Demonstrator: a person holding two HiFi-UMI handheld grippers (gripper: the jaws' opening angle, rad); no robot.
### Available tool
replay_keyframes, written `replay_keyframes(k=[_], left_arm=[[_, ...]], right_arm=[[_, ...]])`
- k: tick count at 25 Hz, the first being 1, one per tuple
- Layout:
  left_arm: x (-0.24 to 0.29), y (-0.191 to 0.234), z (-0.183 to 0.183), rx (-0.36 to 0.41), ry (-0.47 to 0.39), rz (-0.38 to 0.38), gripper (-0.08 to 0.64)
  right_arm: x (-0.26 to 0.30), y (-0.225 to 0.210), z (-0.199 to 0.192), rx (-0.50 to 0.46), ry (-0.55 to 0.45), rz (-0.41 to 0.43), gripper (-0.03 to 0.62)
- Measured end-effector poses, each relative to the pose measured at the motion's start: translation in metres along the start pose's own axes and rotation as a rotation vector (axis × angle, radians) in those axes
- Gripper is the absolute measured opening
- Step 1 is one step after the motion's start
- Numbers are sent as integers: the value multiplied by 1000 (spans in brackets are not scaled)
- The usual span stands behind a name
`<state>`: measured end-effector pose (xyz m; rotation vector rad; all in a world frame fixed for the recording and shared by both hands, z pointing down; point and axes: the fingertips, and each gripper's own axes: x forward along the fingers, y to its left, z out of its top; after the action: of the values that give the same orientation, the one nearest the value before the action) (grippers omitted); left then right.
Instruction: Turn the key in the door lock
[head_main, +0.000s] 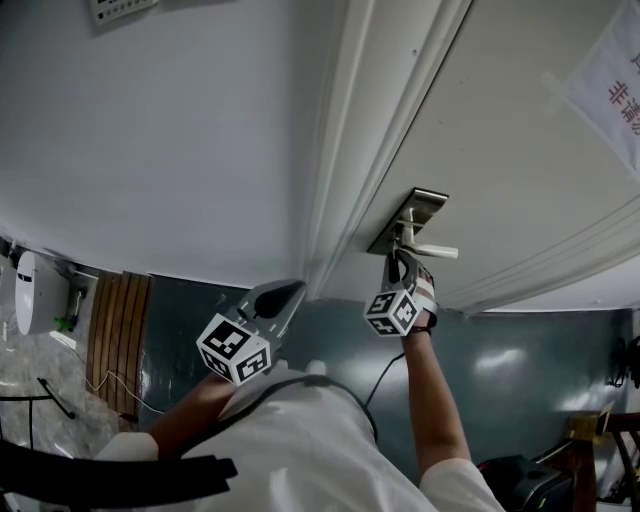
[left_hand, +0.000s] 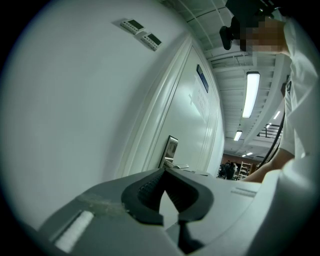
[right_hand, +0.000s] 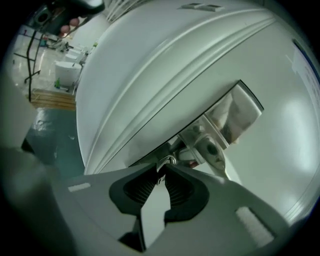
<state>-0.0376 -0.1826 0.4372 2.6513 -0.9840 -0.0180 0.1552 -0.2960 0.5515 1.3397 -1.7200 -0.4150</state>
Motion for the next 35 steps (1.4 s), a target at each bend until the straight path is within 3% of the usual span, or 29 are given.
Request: replay_keyframes(k=[15, 19, 28, 31, 35], left_arm=[[1, -14, -3, -8, -10, -17, 3], [2, -18, -5, -12, -10, -21, 3], [2, -20, -5, -11, -2, -26, 3], [3, -21, -4, -6, -1, -28, 3], [7, -23, -3, 0, 2, -36, 3]], right_arm=[[1, 9, -4, -418, 47, 45, 77], [1, 10, -4, -475, 56, 58, 80], [-10, 10, 4, -287, 16, 27, 84], [-25, 6, 13, -119, -31, 30, 84], [-53, 6, 28, 184, -141, 68, 61]])
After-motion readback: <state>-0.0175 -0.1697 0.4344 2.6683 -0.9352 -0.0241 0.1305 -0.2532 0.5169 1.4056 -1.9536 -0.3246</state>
